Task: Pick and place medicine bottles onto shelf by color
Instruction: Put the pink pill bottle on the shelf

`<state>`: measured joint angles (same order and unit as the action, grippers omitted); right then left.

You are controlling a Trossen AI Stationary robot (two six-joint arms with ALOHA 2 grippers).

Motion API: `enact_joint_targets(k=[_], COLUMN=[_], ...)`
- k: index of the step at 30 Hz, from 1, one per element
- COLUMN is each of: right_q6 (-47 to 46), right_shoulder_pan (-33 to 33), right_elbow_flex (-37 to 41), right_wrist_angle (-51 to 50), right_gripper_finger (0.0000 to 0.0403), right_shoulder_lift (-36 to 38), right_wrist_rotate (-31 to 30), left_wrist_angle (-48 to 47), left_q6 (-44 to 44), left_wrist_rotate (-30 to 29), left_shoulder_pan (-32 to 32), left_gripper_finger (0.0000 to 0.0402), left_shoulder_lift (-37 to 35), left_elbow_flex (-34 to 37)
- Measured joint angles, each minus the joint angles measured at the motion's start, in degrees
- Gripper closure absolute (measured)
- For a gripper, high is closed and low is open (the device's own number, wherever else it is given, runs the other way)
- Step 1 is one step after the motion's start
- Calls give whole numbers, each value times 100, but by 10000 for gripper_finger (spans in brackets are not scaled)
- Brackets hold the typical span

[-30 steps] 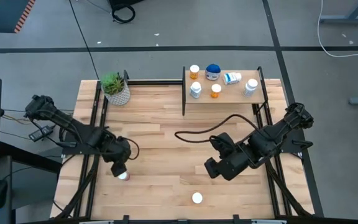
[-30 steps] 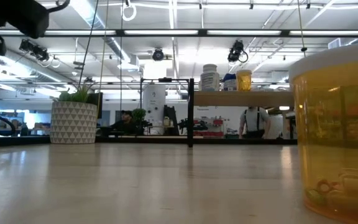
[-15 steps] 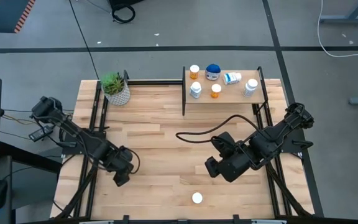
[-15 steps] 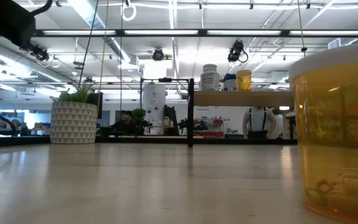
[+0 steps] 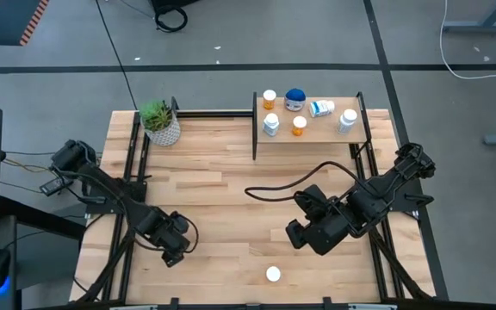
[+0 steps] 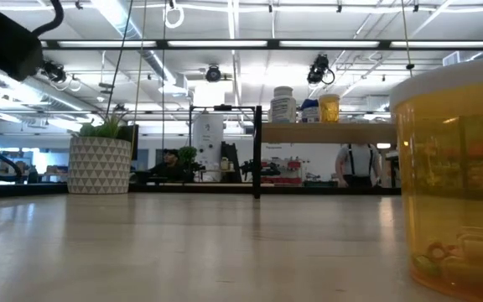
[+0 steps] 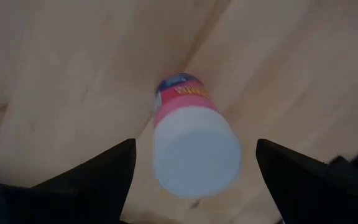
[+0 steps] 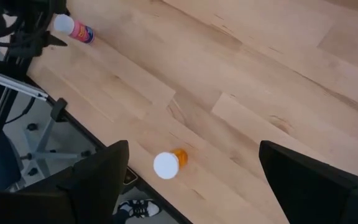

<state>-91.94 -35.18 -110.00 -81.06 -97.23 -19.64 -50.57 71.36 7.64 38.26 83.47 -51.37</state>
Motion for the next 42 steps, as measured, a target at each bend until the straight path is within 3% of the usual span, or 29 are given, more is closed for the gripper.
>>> enact_joint_targets(k=[11,25,28,35,38,42], right_q6=[17,85,87,381,681,1223], right_shoulder_pan=[0,0,0,0,-36,-66], right_elbow_flex=[0,0,0,0,-2,-2], right_wrist_angle=[0,-2,-1,-28,-28,15], right_gripper_finger=[34,34,34,34,34,34], right_shoulder_lift=[2,2,2,2,4,4], right_wrist_rotate=[15,17,17,-141,-341,-316], left_wrist_angle=[-12,-8,-20,-61,-135,-200], left_q6=[-47,-7,-175,-1176,-2016,-3477], left_wrist_rotate=[-233,-30,-29,-250,-384,-475], left_shoulder_pan=[-15,-22,-100,-735,-1080,-1520], left_gripper_finger=[82,229,230,211,203,225], left_shoulder_lift=[141,131,130,130,130,130], left_elbow_flex=[0,0,-52,-704,-1226,-1999])
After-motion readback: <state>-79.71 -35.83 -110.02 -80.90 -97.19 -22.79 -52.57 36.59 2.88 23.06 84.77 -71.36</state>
